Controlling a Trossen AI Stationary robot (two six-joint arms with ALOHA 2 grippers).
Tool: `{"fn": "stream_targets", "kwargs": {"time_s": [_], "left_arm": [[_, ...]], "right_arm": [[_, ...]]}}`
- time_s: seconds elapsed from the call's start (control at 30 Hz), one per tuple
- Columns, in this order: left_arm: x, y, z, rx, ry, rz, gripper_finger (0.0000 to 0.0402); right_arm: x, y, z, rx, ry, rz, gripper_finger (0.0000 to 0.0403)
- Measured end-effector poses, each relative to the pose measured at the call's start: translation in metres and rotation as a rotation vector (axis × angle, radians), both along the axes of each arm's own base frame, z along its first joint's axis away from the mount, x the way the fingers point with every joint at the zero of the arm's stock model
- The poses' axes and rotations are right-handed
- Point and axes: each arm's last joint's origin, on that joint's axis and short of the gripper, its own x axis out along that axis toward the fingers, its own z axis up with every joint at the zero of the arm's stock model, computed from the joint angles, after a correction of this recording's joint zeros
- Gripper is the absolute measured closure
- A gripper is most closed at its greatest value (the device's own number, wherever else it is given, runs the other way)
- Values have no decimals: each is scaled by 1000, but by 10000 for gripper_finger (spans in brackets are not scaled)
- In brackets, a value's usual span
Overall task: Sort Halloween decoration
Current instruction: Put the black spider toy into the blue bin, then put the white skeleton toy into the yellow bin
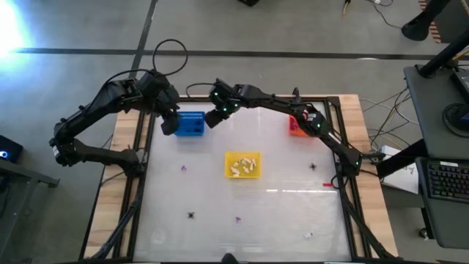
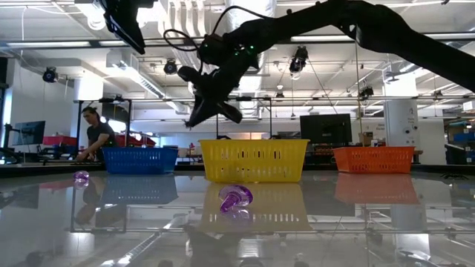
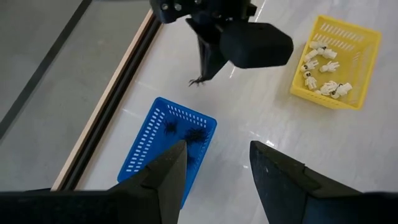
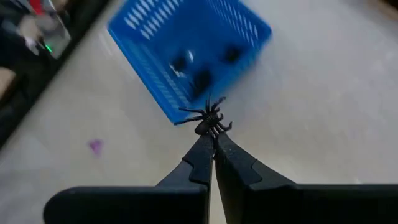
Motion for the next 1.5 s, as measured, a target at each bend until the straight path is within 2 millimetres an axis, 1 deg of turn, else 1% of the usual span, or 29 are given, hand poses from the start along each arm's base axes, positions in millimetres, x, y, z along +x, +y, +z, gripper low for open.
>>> {"fn": "stream_targets", "kwargs": {"time_s": [0.43,0.63,0.8,0.9,1.0,1.17,1.27,1.4,1.43,1.5], "left_arm": [[0,0,0,0,-1,0,242],[0,0,0,0,-1,0,242],[0,0,0,0,1,0,242],[-2,-1,-1,-11,19,0,242],[-4,-2,-3,-22,46,-7,242],[-7,-4,-4,-22,86,-38,242],[-7,-4,-4,-18,86,-44,242],[-7,-4,-4,-16,84,-45,242],[-7,-4,-4,-13,85,-50,242],[-6,-4,-4,-3,86,-64,242]], "right_arm": [[20,2,11,13,-223,-92,394],[22,5,12,23,-238,-100,394],[22,7,11,-3,-223,-68,394],[16,9,9,-17,-156,-27,394],[4,14,12,-8,-39,46,394],[-22,34,24,8,161,159,384],[-38,52,28,8,335,203,362],[-62,77,39,-95,607,213,322],[-65,82,41,-126,647,214,313],[-65,91,46,-169,641,200,298]]}}
